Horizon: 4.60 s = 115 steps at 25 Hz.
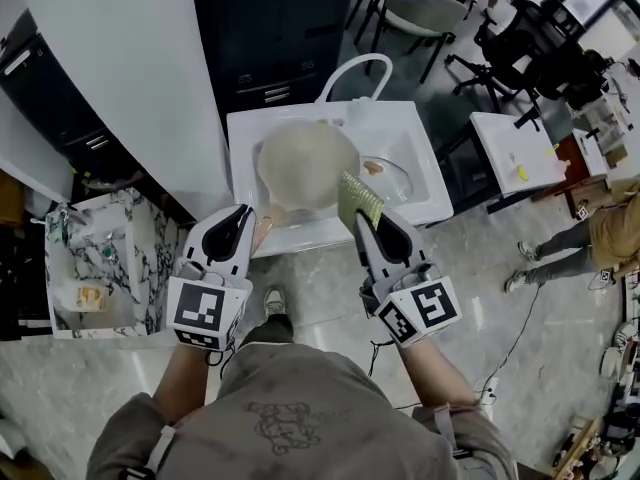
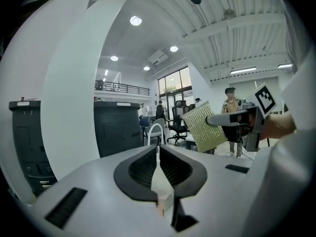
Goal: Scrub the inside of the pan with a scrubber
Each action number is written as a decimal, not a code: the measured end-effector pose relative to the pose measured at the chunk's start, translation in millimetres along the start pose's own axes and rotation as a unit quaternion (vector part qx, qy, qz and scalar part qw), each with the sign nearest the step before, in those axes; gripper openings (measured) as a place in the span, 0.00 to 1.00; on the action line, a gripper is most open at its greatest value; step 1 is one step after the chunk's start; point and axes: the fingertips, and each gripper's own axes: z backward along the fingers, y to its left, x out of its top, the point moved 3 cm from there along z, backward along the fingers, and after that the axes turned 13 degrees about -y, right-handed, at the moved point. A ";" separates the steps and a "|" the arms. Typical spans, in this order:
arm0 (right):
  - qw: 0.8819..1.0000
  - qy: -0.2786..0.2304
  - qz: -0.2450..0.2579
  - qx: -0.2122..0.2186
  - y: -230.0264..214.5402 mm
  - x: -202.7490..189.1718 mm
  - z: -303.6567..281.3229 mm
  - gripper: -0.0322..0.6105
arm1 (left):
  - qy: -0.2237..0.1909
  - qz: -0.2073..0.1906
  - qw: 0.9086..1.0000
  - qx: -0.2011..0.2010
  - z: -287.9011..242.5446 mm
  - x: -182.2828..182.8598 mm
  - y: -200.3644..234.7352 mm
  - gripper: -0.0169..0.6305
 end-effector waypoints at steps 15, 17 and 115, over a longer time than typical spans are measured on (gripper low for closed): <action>0.999 0.041 0.013 -0.008 -22.3 -32.0 -98.1 0.16 | 0.027 0.021 0.999 -0.003 -42.9 -24.8 77.4 0.07; 0.999 0.047 0.014 -0.010 -26.8 -35.7 -100.9 0.16 | 0.029 0.021 0.999 0.001 -45.0 -26.8 80.7 0.08; 0.763 0.484 -0.103 0.415 -52.4 -303.4 -112.0 0.18 | 0.307 0.086 0.948 0.013 -96.8 -230.0 43.9 0.08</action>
